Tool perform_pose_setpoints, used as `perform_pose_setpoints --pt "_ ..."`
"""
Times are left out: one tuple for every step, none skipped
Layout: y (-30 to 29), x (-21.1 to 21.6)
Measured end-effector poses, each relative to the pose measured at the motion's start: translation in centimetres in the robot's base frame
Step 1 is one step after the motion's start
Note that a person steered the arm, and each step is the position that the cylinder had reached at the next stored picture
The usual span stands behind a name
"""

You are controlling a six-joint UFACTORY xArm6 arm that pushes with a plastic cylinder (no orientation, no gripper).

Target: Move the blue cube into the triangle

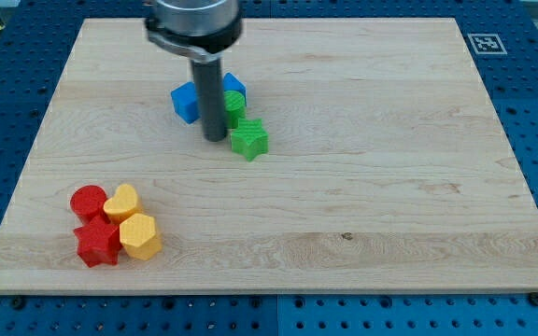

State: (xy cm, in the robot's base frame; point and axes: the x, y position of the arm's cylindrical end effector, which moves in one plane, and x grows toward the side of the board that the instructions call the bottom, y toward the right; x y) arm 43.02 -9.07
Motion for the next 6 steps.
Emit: perform_pose_setpoints --pt "-4.3 -0.9" --pt "-3.4 -5.5" --pt "-2.5 -8.5" --pt "-3.4 -8.7" --pt "-5.5 -9.4" --pt "-3.3 -11.2"
